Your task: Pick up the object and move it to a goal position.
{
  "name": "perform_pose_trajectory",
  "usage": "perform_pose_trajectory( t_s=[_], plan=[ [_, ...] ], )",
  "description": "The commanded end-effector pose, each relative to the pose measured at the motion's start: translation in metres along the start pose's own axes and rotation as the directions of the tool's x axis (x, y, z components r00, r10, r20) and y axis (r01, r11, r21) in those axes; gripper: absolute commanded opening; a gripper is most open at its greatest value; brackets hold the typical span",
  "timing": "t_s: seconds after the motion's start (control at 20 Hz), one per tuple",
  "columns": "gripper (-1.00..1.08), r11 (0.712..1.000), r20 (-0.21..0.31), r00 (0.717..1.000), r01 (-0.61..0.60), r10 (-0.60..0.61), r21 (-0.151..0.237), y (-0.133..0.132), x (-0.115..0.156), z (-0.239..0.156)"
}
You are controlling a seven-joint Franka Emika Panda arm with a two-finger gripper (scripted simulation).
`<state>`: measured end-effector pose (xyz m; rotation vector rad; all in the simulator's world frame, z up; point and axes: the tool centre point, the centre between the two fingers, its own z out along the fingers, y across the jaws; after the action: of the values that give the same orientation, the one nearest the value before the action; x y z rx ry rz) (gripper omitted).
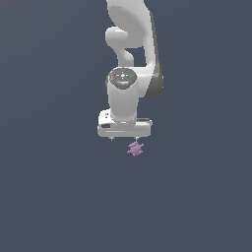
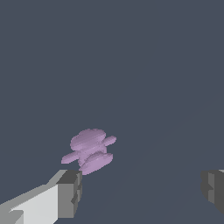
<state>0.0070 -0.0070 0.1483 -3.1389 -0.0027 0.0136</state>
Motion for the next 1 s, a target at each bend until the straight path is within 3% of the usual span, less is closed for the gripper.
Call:
perform_pose_trajectory(
  t_s=[0.0, 0.95],
  plan=[
    [1.00, 1.000, 0.000, 1.000, 0.000, 0.000, 0.000, 0.000, 0.000, 0.000],
    [1.00, 0.995, 0.024, 0.995, -0.097, 0.097, 0.013, 0.010, -0.007, 0.002]
  ],
)
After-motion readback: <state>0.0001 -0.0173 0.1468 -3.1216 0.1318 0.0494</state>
